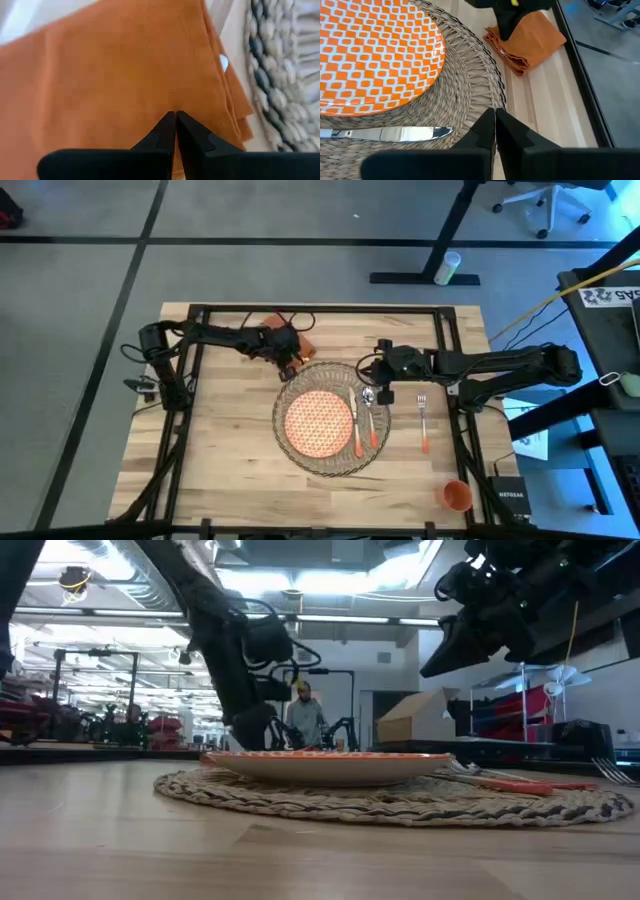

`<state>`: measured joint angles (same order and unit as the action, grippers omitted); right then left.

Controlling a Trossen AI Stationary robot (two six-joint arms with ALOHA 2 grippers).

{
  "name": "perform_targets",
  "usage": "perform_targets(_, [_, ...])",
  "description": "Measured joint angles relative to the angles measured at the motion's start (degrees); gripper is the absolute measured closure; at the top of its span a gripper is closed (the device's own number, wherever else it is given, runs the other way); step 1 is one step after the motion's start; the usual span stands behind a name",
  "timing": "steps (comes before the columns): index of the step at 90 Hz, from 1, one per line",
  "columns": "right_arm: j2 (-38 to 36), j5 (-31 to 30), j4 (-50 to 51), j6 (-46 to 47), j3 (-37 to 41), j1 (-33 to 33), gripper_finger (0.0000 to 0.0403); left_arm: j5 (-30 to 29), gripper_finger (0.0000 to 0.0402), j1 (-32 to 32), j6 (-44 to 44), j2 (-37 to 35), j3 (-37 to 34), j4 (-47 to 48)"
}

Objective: Set table place
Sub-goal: Move the orange table napkin beside the brown woven placemat

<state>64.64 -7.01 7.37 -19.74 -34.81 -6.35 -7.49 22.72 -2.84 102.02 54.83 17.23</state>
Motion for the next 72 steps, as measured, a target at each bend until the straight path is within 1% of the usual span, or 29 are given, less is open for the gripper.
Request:
perform_targets(9, [0.0, 0.0, 0.1, 0.0, 0.0, 0.0, 0.0403, -0.6, 0.0402, -0.9, 0.6, -0.2, 0.1, 3.1])
perform_targets(27, [0.0, 0.0, 0.2, -0.1, 0.0, 0.0, 0.0403, -5.7, 0.0402, -4.2, 2.3, -1.7, 0.1, 13.5])
perform_targets(39, [0.0, 0.0, 0.3, -0.1, 0.0, 0.0, 0.0403, -6.7, 0.0402, -6.8, 4.6, -2.9, -0.1, 19.2])
perform_targets(60, [0.0, 0.0, 0.6, -0.2, 0.0, 0.0, 0.0403, -6.5, 0.0402, -13.7, 10.0, -4.9, -0.6, 24.1])
perform_targets(72, [0.0, 0.0, 0.8, -0.2, 0.0, 0.0, 0.0403, -6.9, 0.0402, -17.9, 14.1, -6.5, -3.2, 24.2])
